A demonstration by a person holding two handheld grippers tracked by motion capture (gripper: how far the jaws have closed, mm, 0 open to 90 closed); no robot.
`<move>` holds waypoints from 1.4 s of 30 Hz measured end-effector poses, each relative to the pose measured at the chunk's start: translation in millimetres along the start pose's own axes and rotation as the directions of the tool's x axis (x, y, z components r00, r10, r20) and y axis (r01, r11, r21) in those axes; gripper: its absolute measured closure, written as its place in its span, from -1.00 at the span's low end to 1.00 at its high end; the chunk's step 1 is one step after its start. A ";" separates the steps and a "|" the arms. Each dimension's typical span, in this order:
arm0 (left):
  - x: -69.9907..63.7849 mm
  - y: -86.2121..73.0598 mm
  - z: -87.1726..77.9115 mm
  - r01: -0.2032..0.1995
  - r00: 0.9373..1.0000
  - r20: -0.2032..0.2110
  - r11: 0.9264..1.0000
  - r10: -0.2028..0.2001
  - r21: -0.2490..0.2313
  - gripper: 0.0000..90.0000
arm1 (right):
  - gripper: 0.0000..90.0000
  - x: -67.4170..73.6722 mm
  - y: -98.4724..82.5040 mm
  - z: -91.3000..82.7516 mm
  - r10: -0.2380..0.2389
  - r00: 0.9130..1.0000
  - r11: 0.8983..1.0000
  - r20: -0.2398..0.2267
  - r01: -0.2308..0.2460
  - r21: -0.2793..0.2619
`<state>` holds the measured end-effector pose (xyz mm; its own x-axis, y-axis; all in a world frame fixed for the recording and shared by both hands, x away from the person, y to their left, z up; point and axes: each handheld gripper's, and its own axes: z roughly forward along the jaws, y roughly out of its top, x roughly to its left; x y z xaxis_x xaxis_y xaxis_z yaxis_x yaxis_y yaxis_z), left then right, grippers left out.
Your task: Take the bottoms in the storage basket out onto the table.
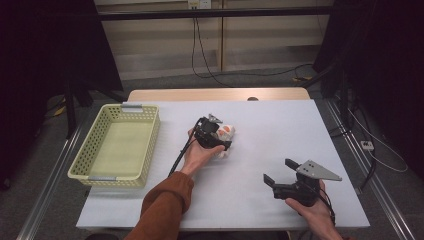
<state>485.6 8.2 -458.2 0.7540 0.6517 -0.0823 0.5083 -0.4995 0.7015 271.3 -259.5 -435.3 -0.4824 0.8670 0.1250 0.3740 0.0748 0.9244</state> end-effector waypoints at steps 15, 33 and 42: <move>4.6 5.0 -11.7 -0.003 1.000 -0.025 0.999 0.002 -0.048 -0.83 | -0.90 -0.6 0.0 0.8 0.003 1.000 1.000 -0.009 -0.003 -0.002; 5.3 15.4 -47.1 -0.008 1.000 0.004 0.994 0.008 -0.107 -0.85 | -0.90 2.2 2.0 4.2 -0.003 1.000 1.000 -0.004 0.003 0.002; 0.8 21.5 -66.8 -0.013 1.000 -0.013 0.988 0.011 -0.156 -0.85 | -0.91 1.1 2.4 6.5 0.006 1.000 1.000 0.001 -0.006 0.008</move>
<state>469.3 36.1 -396.0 0.7542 0.6535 -0.0649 0.4271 -0.4129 0.8044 276.7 -255.2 -435.3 -0.4796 0.8678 0.1302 0.3830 0.0735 0.9208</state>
